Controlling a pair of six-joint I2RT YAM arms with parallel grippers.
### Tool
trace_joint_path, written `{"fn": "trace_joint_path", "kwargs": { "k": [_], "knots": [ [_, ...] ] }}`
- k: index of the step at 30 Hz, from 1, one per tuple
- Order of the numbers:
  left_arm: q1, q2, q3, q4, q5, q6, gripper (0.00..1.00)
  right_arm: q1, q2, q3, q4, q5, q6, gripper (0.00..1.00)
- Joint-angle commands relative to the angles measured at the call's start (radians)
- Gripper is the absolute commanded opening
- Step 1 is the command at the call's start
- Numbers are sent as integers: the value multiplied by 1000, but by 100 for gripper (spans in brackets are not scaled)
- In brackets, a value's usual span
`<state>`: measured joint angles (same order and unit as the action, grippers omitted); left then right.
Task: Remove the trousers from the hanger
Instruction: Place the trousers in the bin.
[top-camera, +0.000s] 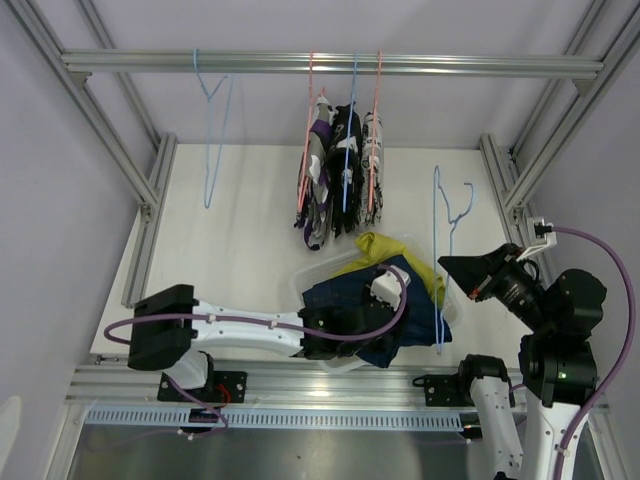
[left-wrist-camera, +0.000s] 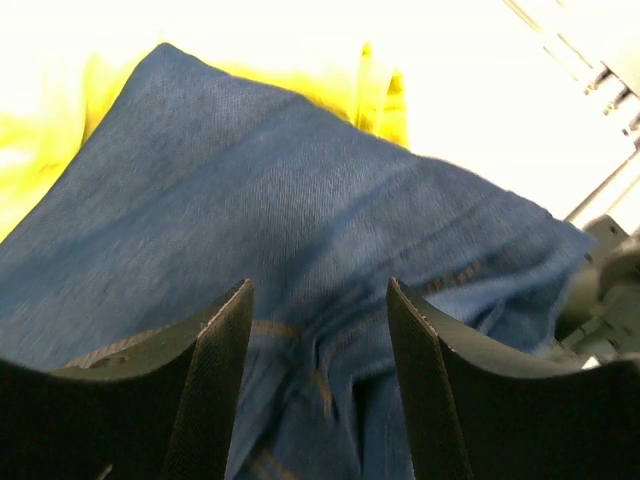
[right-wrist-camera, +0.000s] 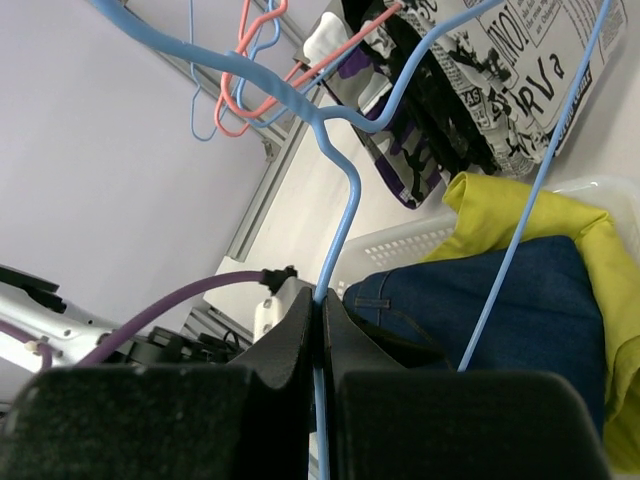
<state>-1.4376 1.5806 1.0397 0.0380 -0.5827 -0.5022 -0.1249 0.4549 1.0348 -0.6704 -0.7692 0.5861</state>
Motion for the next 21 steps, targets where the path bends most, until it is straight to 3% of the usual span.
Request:
{"fn": "trace_joint_path", "kwargs": {
  "k": [1,5,11,14,15,21],
  "knots": [
    [26,51,-10,207,-63,41,60,-4,-31,-33,20,-28,-2,0],
    [49,113,-27,283,-51,33,60,10,-44,-70,29,-24,-8,0],
    [46,139,5,231,-17,4,63,21,-39,-59,25,-10,-20,0],
    [45,90,57,90,15,-16,67,21,-29,-45,26,-2,-19,0],
    [45,70,78,-23,23,-24,69,21,-25,-41,25,1,-22,0],
    [8,-170,103,-176,44,-10,73,21,17,21,22,27,-37,0]
  ]
}}
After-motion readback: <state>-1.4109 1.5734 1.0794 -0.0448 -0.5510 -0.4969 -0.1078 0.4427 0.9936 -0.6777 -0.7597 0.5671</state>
